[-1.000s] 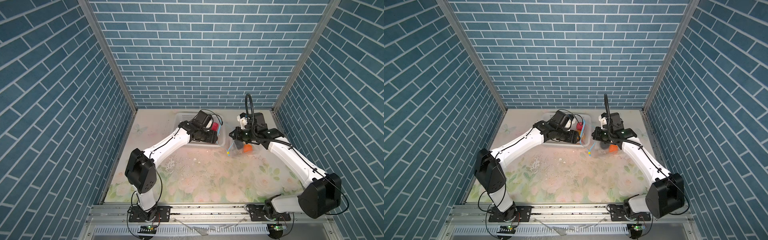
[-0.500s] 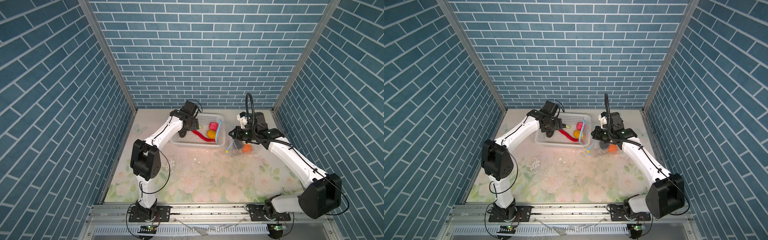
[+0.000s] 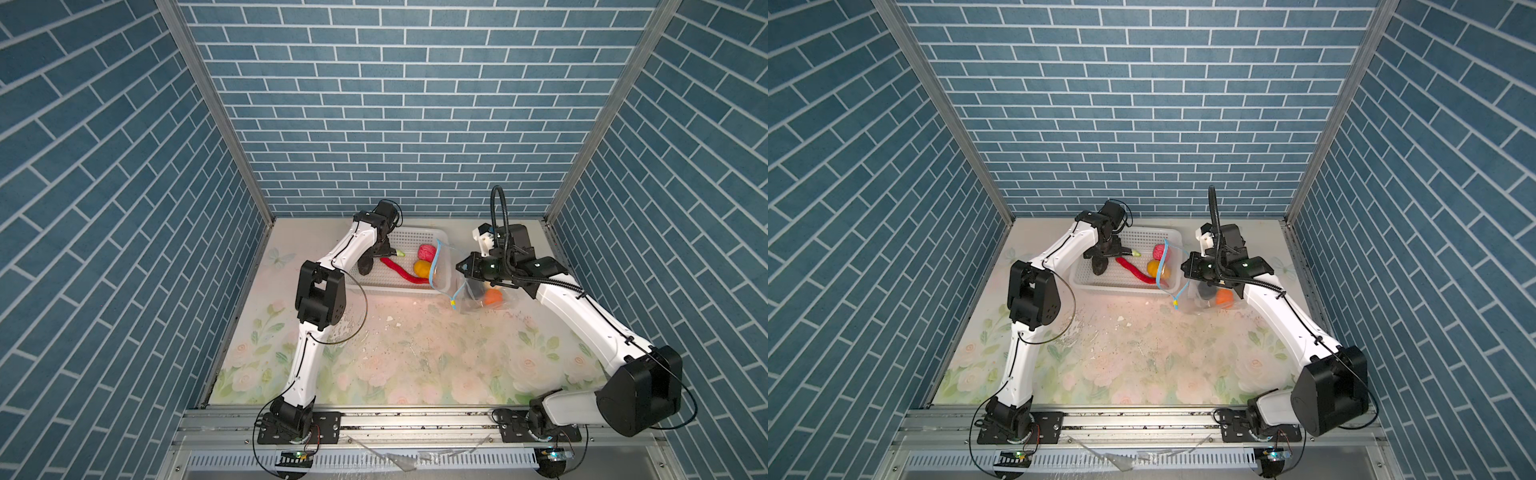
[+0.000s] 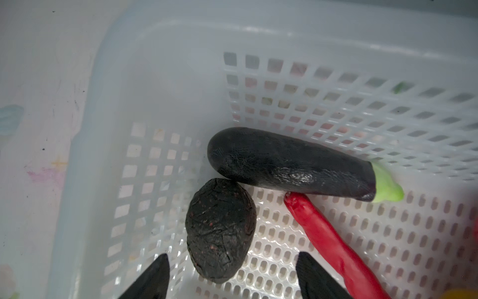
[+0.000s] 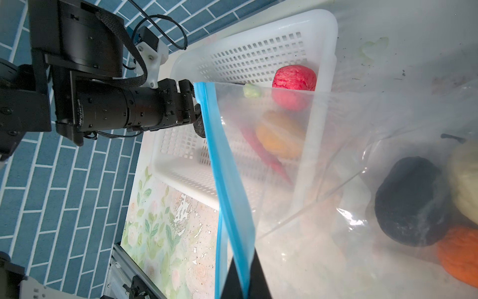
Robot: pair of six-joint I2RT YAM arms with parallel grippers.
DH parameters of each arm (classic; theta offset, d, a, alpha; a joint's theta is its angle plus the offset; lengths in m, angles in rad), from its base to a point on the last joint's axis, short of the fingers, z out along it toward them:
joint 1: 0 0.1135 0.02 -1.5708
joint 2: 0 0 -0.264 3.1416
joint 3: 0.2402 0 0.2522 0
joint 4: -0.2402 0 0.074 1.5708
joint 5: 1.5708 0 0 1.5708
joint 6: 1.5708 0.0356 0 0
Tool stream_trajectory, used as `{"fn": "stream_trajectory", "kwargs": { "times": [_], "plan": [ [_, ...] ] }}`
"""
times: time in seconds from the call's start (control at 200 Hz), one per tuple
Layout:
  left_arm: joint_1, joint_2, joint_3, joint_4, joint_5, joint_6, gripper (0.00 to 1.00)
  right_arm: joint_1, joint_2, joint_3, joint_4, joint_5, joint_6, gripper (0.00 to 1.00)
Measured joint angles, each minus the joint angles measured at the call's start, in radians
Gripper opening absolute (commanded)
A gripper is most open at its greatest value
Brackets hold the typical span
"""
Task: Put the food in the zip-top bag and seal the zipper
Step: 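Move the left gripper back over the basket toward the second avocado, then lower the left gripper onto the dark avocado and close on it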
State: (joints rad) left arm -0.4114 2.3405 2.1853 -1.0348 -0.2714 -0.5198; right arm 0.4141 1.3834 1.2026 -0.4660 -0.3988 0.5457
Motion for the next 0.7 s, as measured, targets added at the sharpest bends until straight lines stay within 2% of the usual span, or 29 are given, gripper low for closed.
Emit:
{"fn": "stream_trajectory", "kwargs": {
  "times": [0.41,0.7],
  "plan": [
    [0.015,0.059,0.025,-0.019,0.008,0.005,0.72,0.0,0.031,0.0,0.004,-0.014,0.0,0.0],
    [0.052,0.08,0.026,-0.015,0.057,0.004,0.67,0.0,0.035,0.0,0.004,-0.017,0.0,0.0]
  ]
}}
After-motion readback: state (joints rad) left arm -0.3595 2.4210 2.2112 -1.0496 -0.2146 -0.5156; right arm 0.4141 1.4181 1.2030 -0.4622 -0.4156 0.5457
